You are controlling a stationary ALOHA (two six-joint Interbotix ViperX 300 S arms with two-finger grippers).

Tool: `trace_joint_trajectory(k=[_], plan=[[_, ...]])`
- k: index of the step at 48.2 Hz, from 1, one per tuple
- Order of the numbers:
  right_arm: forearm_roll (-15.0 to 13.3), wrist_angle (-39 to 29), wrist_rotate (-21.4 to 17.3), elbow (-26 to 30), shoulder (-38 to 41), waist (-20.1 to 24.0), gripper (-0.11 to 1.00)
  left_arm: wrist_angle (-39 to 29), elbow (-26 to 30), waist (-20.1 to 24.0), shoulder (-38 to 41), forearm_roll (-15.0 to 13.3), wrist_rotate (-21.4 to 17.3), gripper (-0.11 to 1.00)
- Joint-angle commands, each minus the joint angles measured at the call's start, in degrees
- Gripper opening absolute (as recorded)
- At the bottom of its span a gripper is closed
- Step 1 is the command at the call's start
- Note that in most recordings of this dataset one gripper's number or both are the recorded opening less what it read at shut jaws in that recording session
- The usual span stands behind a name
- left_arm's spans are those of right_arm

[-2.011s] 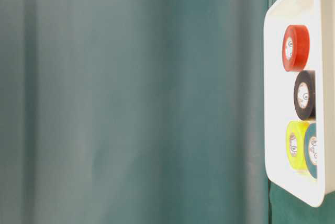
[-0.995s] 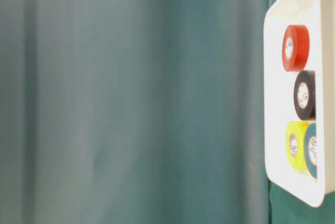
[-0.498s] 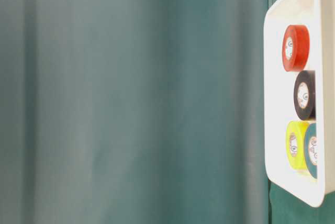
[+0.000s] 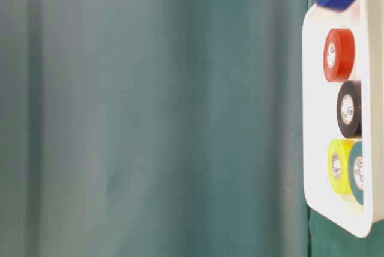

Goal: Put the tape alternately from left to right into the white case.
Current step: 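Grasp the blue roll with the right gripper and lift it, then lower the blue roll into the tray and open the right gripper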

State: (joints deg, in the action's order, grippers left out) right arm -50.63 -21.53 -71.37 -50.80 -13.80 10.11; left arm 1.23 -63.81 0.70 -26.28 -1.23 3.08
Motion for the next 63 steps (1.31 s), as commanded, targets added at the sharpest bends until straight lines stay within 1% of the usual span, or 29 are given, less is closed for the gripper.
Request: trace_joint_trajectory(k=[1, 13, 24, 31, 37, 50, 63], plan=[[-1.49, -2.11, 0.09, 1.93, -3.34, -1.58, 0.27, 0.44, 0.62, -0.09, -0.18, -0.18, 0.18, 0.79], [-5.8, -2.9, 0.09, 2.9, -1.58, -7.73, 0.27, 0.44, 0.7, 0.0, -0.18, -0.18, 0.18, 0.79], [-9.58, -0.97, 0.18, 4.83, 3.25, -13.71, 0.27, 0.44, 0.62, 0.0, -0.18, -0.09, 0.18, 0.79], [-9.93, 1.32, 0.18, 6.5, 6.77, -17.23, 0.27, 0.44, 0.53, -0.09, -0.18, -0.18, 0.18, 0.79], [-9.93, 2.72, 0.18, 7.56, 8.96, -19.07, 0.27, 0.26, 0.44, -0.09, -0.18, -0.09, 0.26, 0.79], [-10.02, 6.15, 0.35, 8.0, 11.95, -21.27, 0.27, 0.26, 0.35, 0.0, -0.18, -0.09, 0.18, 0.79], [-10.02, 9.32, 0.26, 8.26, 14.33, -21.71, 0.27, 0.18, 0.18, 0.0, -0.18, -0.09, 0.18, 0.79]])
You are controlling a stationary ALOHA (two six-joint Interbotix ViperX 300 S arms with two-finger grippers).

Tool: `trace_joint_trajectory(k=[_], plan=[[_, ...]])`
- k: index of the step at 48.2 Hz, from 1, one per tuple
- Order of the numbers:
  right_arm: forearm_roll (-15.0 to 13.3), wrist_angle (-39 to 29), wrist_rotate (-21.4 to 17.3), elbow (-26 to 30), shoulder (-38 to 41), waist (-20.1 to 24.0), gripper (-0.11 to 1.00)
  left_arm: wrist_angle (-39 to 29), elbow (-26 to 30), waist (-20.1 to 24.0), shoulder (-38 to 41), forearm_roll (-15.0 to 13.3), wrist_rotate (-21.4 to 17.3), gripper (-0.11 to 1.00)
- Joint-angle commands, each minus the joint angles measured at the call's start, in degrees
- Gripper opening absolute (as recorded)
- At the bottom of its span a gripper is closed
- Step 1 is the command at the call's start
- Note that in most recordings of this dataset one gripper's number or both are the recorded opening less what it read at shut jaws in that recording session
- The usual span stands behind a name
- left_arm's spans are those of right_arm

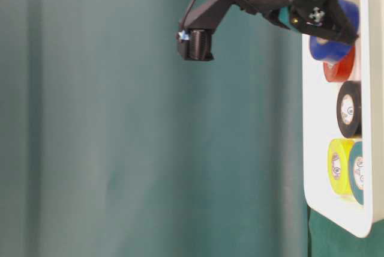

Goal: Put the tape alternately from left to right into the white case.
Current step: 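Lower the blue roll into the tray and open the right gripper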

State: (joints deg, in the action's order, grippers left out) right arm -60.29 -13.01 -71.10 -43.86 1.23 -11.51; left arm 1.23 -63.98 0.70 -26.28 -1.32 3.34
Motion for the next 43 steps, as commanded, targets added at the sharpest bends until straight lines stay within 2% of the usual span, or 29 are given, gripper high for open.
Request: trace_joint_trajectory(k=[1, 24, 26, 32, 34, 43], plan=[[-0.35, 0.88, 0.0, 1.32, -0.62, -0.09, 0.27, 0.18, 0.35, 0.0, -0.18, -0.09, -0.09, 0.79], [-0.35, 0.44, 0.09, 1.67, -0.7, -0.18, 0.27, 0.09, 0.35, -0.09, -0.18, -0.18, 0.09, 0.79], [-0.26, 0.44, 0.18, 1.67, -0.7, -0.18, 0.32, 0.09, 0.35, 0.0, -0.18, -0.09, 0.09, 0.79], [-0.35, 0.44, 0.26, 1.58, -0.97, -0.18, 0.71, 0.0, 0.35, 0.0, -0.18, -0.18, 0.09, 0.79], [-0.35, 0.44, 0.44, 1.58, -1.14, -0.18, 0.8, 0.0, 0.35, 0.0, -0.18, -0.18, 0.09, 0.79], [-0.35, 0.79, 1.32, 1.41, -2.9, -0.18, 0.79, 0.0, 0.35, 0.0, -0.18, -0.09, 0.09, 0.79]])
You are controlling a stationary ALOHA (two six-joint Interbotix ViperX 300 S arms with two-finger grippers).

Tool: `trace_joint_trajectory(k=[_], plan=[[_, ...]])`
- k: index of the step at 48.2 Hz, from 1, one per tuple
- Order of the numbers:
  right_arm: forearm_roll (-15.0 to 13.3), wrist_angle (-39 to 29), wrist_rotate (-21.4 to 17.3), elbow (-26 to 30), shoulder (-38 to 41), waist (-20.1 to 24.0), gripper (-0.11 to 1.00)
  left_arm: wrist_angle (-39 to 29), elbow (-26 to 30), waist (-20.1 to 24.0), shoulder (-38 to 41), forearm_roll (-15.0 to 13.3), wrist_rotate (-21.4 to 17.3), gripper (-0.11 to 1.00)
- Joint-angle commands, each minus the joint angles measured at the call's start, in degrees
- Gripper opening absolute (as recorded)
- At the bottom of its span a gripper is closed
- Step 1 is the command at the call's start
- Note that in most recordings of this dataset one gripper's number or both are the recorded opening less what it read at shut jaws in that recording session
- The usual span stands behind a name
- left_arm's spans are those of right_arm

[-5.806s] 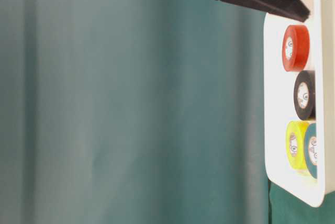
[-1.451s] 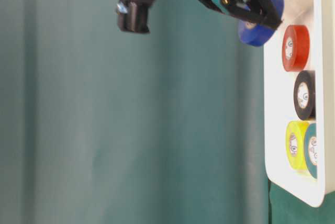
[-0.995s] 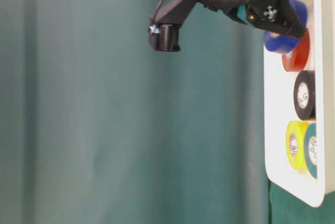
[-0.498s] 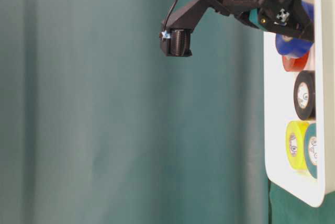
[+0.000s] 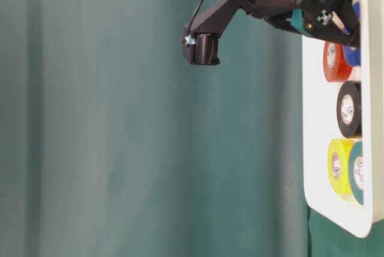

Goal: Put the tape alternately from left to right into the white case.
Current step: 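Lower the blue roll into the tray and open the right gripper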

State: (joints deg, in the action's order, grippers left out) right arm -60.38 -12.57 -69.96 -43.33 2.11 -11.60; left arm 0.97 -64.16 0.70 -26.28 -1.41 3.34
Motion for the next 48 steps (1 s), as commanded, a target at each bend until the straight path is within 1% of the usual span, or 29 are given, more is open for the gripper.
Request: trace_joint_trajectory(k=[1, 16, 27, 39, 48], plan=[[-0.26, 0.44, 0.18, 0.88, -3.96, -0.09, 0.79, 0.26, 0.53, 0.0, -0.18, -0.09, 0.09, 0.79], [-0.26, 2.02, 0.35, 0.79, -4.75, 0.44, 0.79, 0.26, 0.53, -0.09, -0.18, 0.0, 0.09, 0.79], [-0.26, 4.39, 0.35, 0.7, -7.73, 2.37, 0.79, 0.26, 0.62, 0.0, -0.18, -0.09, 0.09, 0.79], [-0.26, 4.57, 0.35, 0.53, -10.72, 4.83, 0.78, 0.26, 0.53, 0.0, -0.18, -0.09, 0.09, 0.79], [-0.26, 5.36, 0.35, 0.44, -10.99, 7.38, 0.78, 0.26, 0.62, 0.0, -0.26, -0.09, 0.09, 0.79]])
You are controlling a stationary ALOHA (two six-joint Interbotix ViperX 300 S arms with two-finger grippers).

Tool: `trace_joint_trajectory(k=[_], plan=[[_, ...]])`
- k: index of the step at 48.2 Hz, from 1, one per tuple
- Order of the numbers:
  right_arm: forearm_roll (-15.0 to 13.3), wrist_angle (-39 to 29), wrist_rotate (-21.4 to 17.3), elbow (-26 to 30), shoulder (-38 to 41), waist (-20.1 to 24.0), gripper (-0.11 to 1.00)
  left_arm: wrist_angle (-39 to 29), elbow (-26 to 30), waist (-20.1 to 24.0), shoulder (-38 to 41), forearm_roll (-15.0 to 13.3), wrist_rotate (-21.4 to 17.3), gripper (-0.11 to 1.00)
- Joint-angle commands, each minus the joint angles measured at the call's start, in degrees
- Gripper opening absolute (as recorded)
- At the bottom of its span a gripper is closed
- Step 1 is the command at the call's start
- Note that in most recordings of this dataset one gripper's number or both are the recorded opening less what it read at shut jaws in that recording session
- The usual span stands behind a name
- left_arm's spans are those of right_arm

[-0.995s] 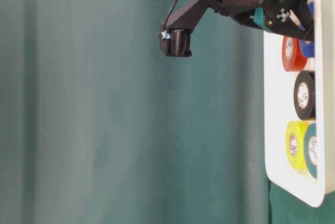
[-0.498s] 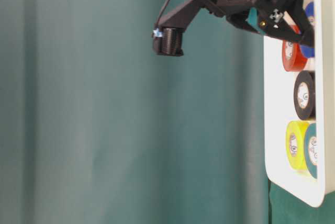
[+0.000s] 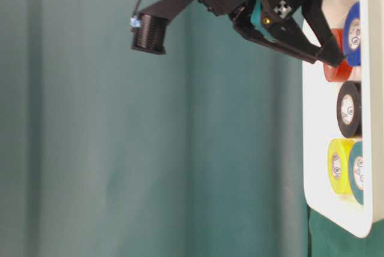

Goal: Put the tape alternately from left to right into the white case.
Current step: 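Lower the blue roll into the tray and open the right gripper, then withdraw the right gripper and move the left gripper over the white roll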

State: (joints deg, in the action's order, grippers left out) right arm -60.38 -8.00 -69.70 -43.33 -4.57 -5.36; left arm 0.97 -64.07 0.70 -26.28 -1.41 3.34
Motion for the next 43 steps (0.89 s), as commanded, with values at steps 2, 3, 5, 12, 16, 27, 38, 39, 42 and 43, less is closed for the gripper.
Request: trace_joint_trajectory(k=[2, 3, 5, 12, 16, 27, 38, 39, 42, 43], plan=[[-0.26, 1.23, 0.09, 0.44, -4.31, 1.85, 0.78, 0.26, 0.53, 0.0, -0.18, -0.09, 0.09, 0.79], [-0.26, 1.49, 0.09, 0.44, -4.39, 2.2, 0.78, 0.26, 0.53, 0.0, -0.18, -0.09, 0.09, 0.79], [-0.26, 2.02, 0.09, 0.44, -4.31, 2.81, 0.78, 0.26, 0.53, 0.0, -0.18, -0.09, 0.09, 0.79], [-0.26, 3.25, 0.0, 0.44, -4.31, 5.19, 0.78, 0.26, 0.62, -0.09, -0.18, -0.09, 0.09, 0.79], [-0.26, 3.34, 0.0, 0.44, -4.31, 6.24, 0.78, 0.26, 0.62, 0.0, -0.18, -0.09, 0.09, 0.79], [-0.35, 3.34, 0.09, 0.18, -4.31, 9.05, 0.78, 0.26, 0.62, 0.0, -0.18, -0.09, 0.09, 0.79], [-0.26, 3.34, 0.0, -0.97, -4.31, 11.25, 0.78, 0.26, 0.53, 0.0, -0.18, -0.09, 0.18, 0.79], [-0.26, 3.34, 0.0, -1.05, -4.31, 11.34, 0.78, 0.26, 0.53, 0.0, -0.18, -0.09, 0.18, 0.79], [-0.26, 3.34, 0.0, -1.32, -4.31, 11.87, 0.78, 0.26, 0.44, -0.09, -0.18, -0.09, 0.26, 0.79], [-0.26, 3.34, 0.0, -1.41, -4.39, 11.95, 0.78, 0.26, 0.44, 0.0, -0.18, -0.09, 0.26, 0.79]])
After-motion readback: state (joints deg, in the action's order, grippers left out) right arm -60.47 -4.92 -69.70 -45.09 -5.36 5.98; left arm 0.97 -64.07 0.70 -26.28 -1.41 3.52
